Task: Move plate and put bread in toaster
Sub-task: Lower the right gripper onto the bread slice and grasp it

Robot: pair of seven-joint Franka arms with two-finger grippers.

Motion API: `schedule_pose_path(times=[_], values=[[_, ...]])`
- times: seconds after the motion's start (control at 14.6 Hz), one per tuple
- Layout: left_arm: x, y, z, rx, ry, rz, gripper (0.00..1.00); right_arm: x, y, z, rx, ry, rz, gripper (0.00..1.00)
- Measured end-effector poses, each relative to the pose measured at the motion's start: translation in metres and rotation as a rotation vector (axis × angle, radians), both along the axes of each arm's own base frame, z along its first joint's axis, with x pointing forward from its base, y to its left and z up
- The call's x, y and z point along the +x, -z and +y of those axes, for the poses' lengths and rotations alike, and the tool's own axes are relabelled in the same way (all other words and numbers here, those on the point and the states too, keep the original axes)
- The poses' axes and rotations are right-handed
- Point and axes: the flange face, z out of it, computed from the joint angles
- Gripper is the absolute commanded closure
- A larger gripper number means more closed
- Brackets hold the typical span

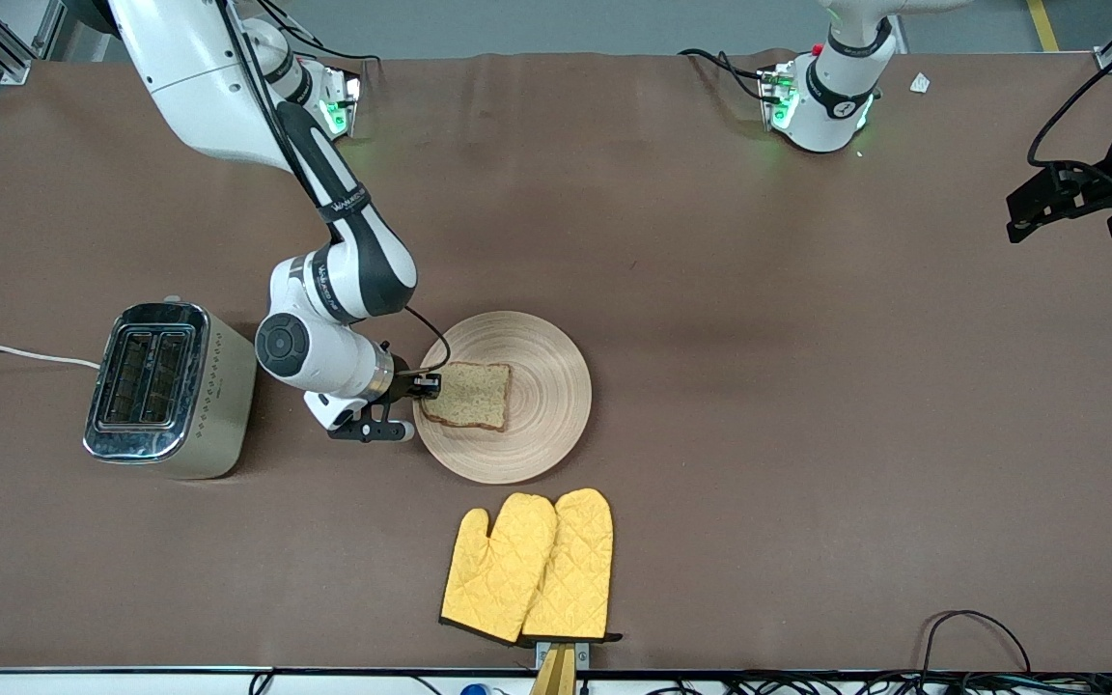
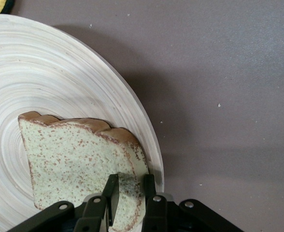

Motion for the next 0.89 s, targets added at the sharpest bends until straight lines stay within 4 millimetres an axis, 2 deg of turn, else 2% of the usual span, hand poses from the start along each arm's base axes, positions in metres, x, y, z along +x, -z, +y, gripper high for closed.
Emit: schedule_pose_path(times=[0.07, 0.21, 0.27, 0.89], values=[[-0.0021, 0.0012, 0.0012, 0.001, -0.002, 0.004, 0.0, 0.0002, 0.0001, 0.0, 0.0, 0.001, -0.002, 0.8], [-0.0056, 0.0017, 0.0014, 0.002, -0.003, 0.012, 0.0, 0.0006, 0.0008, 0.0, 0.0, 0.002, -0.006, 0.95], [-0.0068, 0.0019, 0.0016, 0.002, -0.004, 0.018, 0.0, 0.0004, 0.0017, 0.0003, 0.0, 0.002, -0.006, 0.99], [-0.0074, 0.0037, 0.0011, -0.012, -0.004, 0.027, 0.0, -0.0001, 0.0047, 0.0013, -0.002, 0.0, -0.004, 1.0]])
